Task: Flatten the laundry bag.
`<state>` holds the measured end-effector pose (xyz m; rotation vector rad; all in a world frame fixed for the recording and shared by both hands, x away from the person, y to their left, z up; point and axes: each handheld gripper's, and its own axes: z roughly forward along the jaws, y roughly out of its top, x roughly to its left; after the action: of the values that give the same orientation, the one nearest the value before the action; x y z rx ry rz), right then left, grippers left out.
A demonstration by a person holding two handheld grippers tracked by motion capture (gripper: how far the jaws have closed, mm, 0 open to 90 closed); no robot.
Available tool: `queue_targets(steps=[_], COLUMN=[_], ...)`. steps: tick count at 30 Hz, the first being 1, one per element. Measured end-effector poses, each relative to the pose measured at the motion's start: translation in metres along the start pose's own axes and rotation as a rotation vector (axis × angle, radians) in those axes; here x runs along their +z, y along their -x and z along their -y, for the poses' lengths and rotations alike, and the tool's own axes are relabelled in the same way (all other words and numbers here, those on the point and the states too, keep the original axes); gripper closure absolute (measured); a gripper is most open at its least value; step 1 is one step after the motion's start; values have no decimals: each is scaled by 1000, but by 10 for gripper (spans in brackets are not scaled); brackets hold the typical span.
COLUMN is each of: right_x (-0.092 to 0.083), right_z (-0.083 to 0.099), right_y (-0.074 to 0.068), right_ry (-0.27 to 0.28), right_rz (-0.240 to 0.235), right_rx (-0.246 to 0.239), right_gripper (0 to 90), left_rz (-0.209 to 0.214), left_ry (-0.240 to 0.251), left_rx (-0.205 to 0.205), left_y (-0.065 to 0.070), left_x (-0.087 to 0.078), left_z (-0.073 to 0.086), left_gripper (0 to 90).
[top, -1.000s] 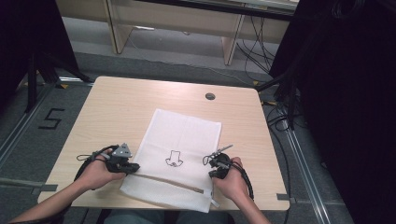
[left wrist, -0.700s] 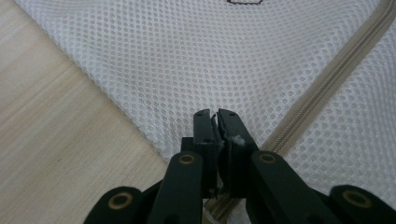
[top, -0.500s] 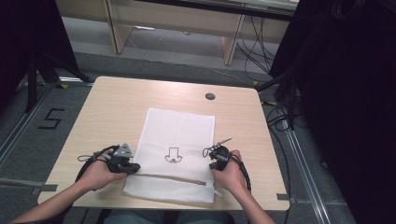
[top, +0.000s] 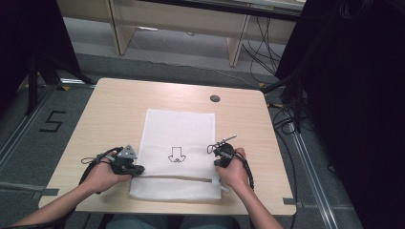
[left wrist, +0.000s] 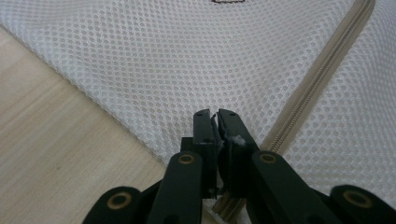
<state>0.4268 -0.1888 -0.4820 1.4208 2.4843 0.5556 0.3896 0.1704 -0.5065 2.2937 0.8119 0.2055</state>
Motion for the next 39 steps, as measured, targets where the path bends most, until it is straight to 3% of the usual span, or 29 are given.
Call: queue_targets(steps=[9, 14, 16, 18, 23, 27, 31, 32, 33, 34, 36, 38, 39], right_x=[0, 0, 0, -2, -4, -7, -20, -24, -30, -36, -37, -41, -40], right_z=[3, 6, 6, 7, 9, 10, 15, 17, 19, 25, 28, 36, 42], right_y=[1, 4, 4, 3, 0, 1, -2, -1, -2, -2, -1, -3, -4], right_ry=[17, 41, 44, 37, 27, 49, 69, 86, 86, 97, 111, 109, 135], right_rz=[-1, 1, -1, -4, -6, -4, -17, -20, -27, -36, -40, -57, -74], right_rx=[19, 10, 11, 11, 13, -7, -3, -15, 7, 3, -6, 4, 13], right_gripper=[900, 860, 857, 856, 848, 820, 795, 787, 774, 760, 754, 741, 729], left_rz=[-12, -6, -18, -14, -15, -9, -22, -14, -15, -11, 0, 8, 12], left_ry=[3, 14, 10, 11, 10, 22, 61, 87, 110, 136, 186, 205, 210], left_rx=[0, -22, -4, -19, -11, -25, -8, -22, -24, -9, -28, -27, -24], left_y=[0, 0, -1, -1, -1, -1, -2, -2, -1, -2, -2, -2, -2], left_x=[1, 1, 0, 0, -1, -1, -4, -6, -7, -9, -9, -9, -8], left_z=[-1, 1, 1, 1, 1, 2, 1, 0, 0, -1, -3, -3, -4], left_gripper=[853, 830, 830, 829, 822, 770, 699, 673, 636, 568, 537, 493, 460])
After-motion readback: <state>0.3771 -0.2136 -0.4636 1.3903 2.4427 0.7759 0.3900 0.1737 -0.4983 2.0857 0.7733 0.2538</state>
